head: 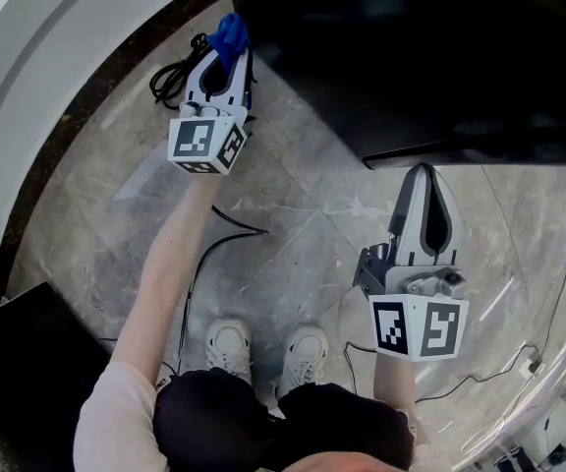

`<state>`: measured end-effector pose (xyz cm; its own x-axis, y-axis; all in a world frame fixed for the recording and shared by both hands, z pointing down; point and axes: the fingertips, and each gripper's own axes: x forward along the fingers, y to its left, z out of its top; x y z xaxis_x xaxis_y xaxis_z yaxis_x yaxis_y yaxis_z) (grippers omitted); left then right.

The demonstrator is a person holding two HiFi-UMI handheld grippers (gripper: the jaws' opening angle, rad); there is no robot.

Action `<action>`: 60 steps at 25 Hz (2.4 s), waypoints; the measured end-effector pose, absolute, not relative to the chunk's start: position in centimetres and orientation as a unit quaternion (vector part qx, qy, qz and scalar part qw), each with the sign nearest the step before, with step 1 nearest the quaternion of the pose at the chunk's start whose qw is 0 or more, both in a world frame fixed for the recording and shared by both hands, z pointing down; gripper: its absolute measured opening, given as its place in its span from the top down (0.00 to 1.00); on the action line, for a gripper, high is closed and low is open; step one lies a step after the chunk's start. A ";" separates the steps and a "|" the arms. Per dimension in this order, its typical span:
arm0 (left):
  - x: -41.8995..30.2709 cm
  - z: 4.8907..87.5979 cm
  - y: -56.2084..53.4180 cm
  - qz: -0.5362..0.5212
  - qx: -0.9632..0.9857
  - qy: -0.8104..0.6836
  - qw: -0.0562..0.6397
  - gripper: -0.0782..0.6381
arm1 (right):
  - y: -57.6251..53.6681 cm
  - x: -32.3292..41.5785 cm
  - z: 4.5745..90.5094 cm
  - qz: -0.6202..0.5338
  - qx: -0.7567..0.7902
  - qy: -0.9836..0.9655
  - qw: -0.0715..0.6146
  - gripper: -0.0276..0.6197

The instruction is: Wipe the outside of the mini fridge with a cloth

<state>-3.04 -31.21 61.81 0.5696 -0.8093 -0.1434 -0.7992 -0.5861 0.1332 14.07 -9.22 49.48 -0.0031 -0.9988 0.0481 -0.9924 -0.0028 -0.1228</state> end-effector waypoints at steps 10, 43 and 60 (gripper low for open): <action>-4.6 65.0 -36.5 -0.095 0.872 -0.478 0.046 0.81 | -11.2 11.5 53.4 -0.088 -0.686 0.722 -0.007 0.94; 4.6 63.1 -25.6 -0.110 0.925 -0.360 0.056 0.81 | -11.6 10.2 54.1 -0.093 -0.667 0.739 -0.006 0.94; 11.1 61.3 -15.4 -0.118 0.960 -0.248 0.061 0.81 | -8.9 14.3 53.4 -0.098 -0.698 0.709 0.002 0.94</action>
<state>11.15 -15.44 61.30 0.8490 -0.4903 -0.1970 -0.4616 -0.8696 0.1750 14.27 -8.86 53.38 -0.0254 -0.9906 0.1342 -0.9899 0.0062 -0.1415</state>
